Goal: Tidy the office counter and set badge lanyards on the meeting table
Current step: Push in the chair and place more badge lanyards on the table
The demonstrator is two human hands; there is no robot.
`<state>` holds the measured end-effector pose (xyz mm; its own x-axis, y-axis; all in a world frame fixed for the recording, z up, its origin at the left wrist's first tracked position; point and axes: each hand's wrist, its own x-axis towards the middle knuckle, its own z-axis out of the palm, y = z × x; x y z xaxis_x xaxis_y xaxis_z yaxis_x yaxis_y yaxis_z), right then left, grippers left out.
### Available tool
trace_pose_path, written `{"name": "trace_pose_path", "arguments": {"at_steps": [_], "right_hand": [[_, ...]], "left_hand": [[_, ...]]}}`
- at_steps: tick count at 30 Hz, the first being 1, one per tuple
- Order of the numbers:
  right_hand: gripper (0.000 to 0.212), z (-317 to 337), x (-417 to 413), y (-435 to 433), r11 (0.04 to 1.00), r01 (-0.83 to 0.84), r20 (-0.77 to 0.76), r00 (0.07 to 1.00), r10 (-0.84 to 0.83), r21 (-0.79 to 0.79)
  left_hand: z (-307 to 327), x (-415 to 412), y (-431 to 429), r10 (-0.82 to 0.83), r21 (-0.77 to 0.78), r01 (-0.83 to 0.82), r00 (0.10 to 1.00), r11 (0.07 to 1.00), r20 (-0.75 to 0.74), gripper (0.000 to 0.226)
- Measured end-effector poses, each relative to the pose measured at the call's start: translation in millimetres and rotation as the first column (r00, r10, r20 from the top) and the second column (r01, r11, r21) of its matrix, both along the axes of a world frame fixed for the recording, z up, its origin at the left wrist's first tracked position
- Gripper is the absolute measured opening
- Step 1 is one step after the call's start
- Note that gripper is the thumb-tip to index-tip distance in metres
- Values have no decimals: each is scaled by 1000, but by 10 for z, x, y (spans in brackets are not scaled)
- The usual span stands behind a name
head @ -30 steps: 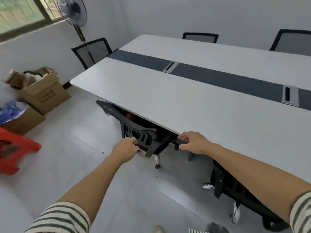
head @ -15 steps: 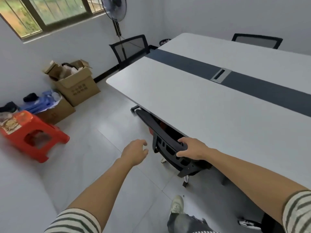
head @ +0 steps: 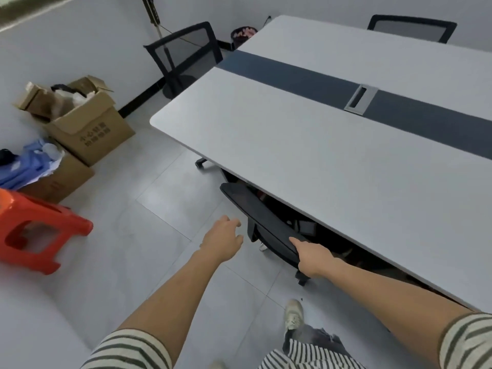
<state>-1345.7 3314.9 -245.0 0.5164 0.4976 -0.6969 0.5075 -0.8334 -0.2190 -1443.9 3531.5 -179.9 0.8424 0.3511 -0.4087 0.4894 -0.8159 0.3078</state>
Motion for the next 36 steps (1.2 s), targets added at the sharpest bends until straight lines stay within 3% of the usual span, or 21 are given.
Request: {"name": "trace_pose_path", "arguments": {"at_steps": [9, 15, 18, 23, 28, 30, 36], "right_hand": [[78, 50, -911, 143, 983, 181, 53, 982, -180, -11], [80, 129, -1770, 196, 974, 226, -19, 974, -226, -22], [80, 161, -2130, 187, 973, 229, -65, 971, -230, -24], [96, 134, -2510, 140, 970, 234, -172, 955, -242, -67], [91, 51, -2530, 92, 893, 446, -449, 789, -421, -53], [80, -18, -2502, 87, 839, 543, -455, 740, -496, -34], [58, -629, -2286, -15, 732, 680, -251, 702, -666, -42]], "left_hand": [[-100, -493, 547, -242, 6, 242, 968, 970, 58, 41], [-212, -887, 949, -355, 242, 324, 930, 915, 98, 30], [-301, -1019, 1083, -350, 257, 336, 937, 906, 12, 30], [-533, -1260, 1157, -282, 93, 298, 946, 950, -159, 28], [-738, -1362, 1144, -307, 82, 338, 914, 937, -265, 26], [-784, -1384, 1138, -328, 82, 365, 900, 928, -288, 26], [-1127, -1353, 1018, -363, 55, 415, 846, 908, -390, 31]]}}
